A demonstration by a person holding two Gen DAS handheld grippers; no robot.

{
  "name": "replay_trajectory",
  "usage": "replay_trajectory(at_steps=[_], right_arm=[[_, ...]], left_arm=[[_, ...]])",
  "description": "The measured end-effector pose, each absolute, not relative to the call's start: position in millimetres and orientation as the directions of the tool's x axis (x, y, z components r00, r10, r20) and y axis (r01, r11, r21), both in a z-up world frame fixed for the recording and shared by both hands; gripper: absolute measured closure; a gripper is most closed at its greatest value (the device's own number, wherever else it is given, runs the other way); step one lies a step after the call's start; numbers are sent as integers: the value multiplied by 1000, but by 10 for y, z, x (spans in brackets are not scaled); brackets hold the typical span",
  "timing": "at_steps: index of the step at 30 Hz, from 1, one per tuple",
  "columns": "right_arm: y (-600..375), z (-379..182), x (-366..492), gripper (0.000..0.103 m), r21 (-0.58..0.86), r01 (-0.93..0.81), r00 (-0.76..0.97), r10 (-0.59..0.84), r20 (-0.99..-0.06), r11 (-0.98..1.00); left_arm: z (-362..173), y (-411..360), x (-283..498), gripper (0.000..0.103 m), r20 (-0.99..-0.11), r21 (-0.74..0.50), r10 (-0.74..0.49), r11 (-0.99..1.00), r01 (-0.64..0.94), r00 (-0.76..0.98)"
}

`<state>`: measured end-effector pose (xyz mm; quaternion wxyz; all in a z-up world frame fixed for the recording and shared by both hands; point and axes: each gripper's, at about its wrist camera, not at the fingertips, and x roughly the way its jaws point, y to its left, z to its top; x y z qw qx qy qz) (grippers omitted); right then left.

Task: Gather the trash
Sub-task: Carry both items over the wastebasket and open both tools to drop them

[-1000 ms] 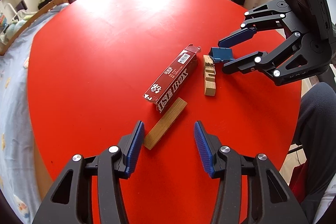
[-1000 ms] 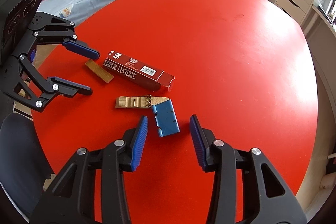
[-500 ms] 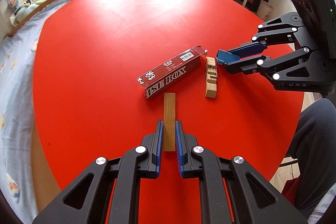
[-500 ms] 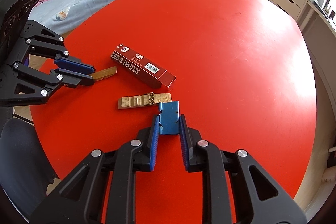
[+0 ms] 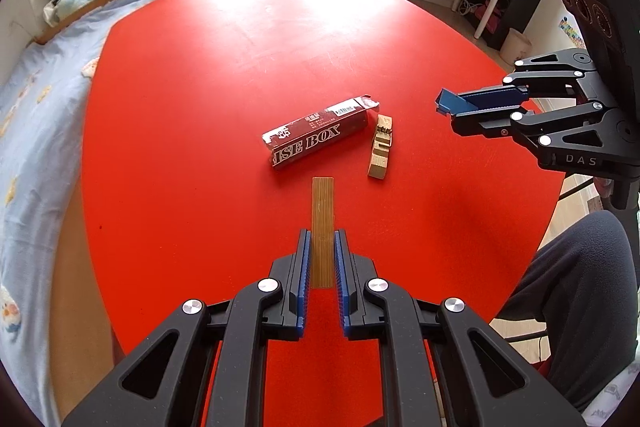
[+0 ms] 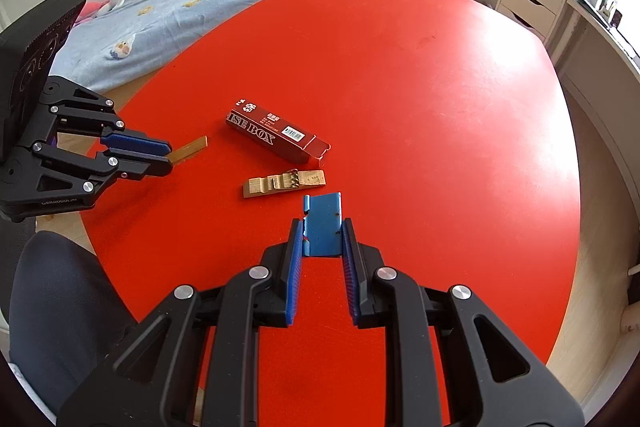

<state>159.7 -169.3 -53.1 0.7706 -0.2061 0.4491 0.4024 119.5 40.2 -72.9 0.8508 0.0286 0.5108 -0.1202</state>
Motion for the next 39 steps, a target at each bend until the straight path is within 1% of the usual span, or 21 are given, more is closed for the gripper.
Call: replay_trajectory(at_steps=[11, 22, 29, 39], right_arm=[[-2038, -156, 1079, 85, 58, -791, 312, 482, -819, 609], [-2383, 42, 451, 84, 62, -799, 328, 520, -789, 598], [-2532, 4, 122, 84, 75, -801, 315, 524, -792, 594], [-2689, -237, -140, 84, 133, -789, 258, 519, -815, 600]], left_arm=[[-278, 175, 729, 92, -822, -72, -172, 977, 200, 543], [-96, -110, 145, 92, -796, -91, -198, 973, 211, 572], [-115, -235, -130, 92, -791, -114, -220, 970, 217, 570], [-358, -385, -356, 92, -819, -148, -251, 961, 233, 516]])
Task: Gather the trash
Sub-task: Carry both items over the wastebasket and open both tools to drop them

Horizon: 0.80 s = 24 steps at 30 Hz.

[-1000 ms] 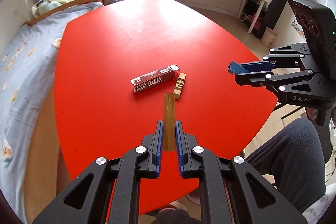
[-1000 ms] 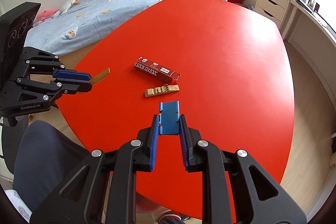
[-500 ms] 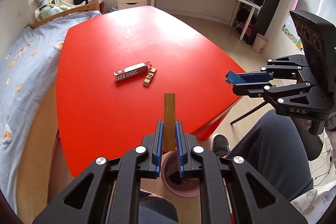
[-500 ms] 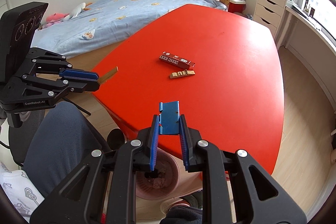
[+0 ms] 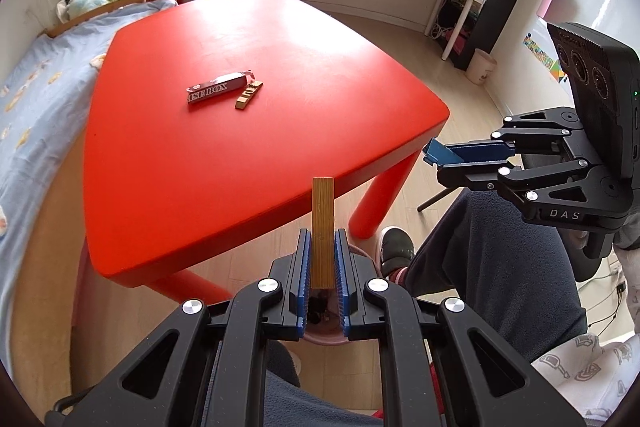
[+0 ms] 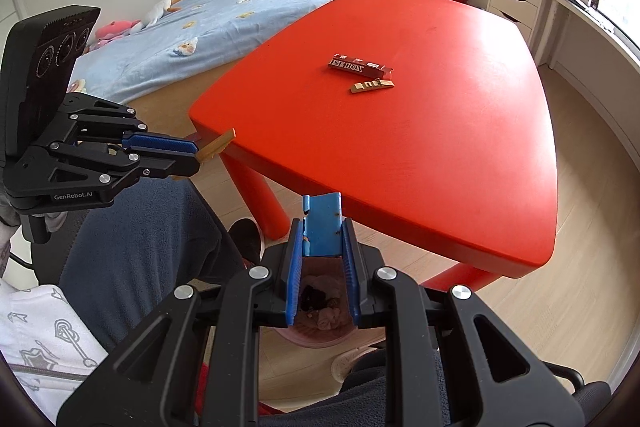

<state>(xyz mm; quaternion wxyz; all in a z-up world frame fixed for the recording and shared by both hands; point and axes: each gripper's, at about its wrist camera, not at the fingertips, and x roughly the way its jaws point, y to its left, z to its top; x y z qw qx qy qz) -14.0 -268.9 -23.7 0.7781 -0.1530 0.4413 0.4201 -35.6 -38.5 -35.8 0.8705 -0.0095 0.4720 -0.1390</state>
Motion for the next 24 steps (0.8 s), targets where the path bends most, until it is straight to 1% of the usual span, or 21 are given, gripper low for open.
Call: replay_trajectory(at_steps=[8, 22, 23, 24], right_arm=[[-2713, -378, -226, 84, 156, -785, 224, 509, -831, 599], [-2705, -396, -224, 84, 177, -795, 194, 518, -833, 580], [-2708, -393, -218, 83, 178, -795, 194, 520, -832, 580], [-2721, -398, -211, 73, 174, -793, 197, 517, -833, 584]], left_arm=[[-501, -498, -426, 92, -837, -164, -271, 953, 255, 475], [-513, -514, -423, 91, -840, -170, -281, 949, 266, 464], [-512, -506, -422, 86, -839, -167, -277, 950, 264, 469], [-515, -494, -416, 76, -840, -167, -276, 951, 261, 468]])
